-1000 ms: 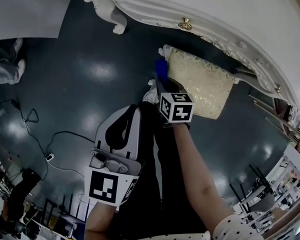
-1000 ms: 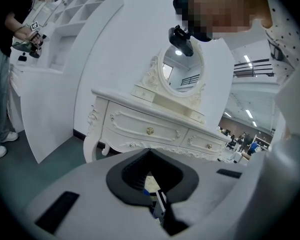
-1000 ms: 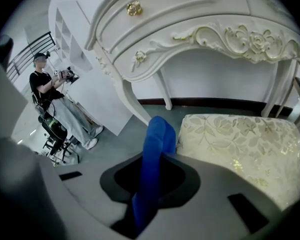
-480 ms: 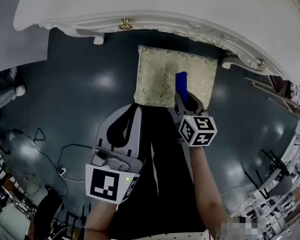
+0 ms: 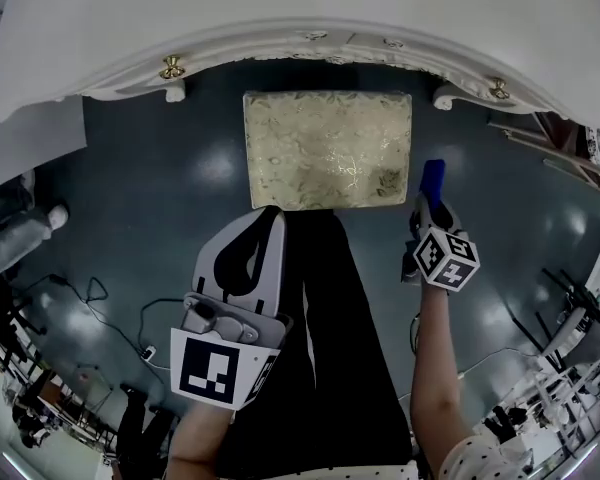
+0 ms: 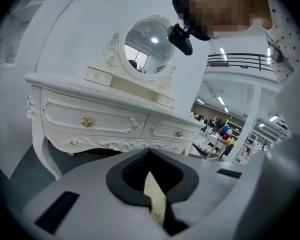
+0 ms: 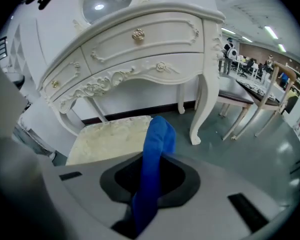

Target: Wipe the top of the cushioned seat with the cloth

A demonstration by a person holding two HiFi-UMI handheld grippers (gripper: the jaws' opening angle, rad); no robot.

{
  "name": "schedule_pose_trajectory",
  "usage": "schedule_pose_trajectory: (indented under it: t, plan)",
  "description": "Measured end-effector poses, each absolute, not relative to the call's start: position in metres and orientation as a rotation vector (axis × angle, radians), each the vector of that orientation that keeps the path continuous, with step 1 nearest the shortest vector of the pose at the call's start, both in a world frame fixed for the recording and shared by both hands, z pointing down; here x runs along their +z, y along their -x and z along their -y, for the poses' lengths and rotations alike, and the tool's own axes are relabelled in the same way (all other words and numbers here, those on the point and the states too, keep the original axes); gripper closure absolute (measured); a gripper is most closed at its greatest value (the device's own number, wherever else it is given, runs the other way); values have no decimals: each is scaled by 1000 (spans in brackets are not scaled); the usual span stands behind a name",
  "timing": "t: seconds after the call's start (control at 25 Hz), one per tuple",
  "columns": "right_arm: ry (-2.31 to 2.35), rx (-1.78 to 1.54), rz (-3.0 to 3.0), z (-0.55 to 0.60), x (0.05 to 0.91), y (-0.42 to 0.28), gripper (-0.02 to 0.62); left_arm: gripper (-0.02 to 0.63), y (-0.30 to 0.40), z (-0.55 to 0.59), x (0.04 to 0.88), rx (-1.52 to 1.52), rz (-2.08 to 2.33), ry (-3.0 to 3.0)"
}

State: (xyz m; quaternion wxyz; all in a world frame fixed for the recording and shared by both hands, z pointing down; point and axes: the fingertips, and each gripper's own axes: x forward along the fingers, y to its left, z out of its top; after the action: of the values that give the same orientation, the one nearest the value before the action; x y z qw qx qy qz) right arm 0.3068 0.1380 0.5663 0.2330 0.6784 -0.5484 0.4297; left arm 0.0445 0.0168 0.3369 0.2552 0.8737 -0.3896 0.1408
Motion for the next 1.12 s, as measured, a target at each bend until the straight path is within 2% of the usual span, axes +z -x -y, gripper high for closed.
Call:
schedule_pose_trajectory:
  t: [0.56, 1.12]
  plan:
    - [-1733, 1275, 1420, -148, 637, -300, 532, 597, -56, -28, 358, 453, 1040, -2345]
    - [-1751, 1267, 1456, -132, 622, -272, 532, 597, -49, -26, 356, 437, 1061, -2338]
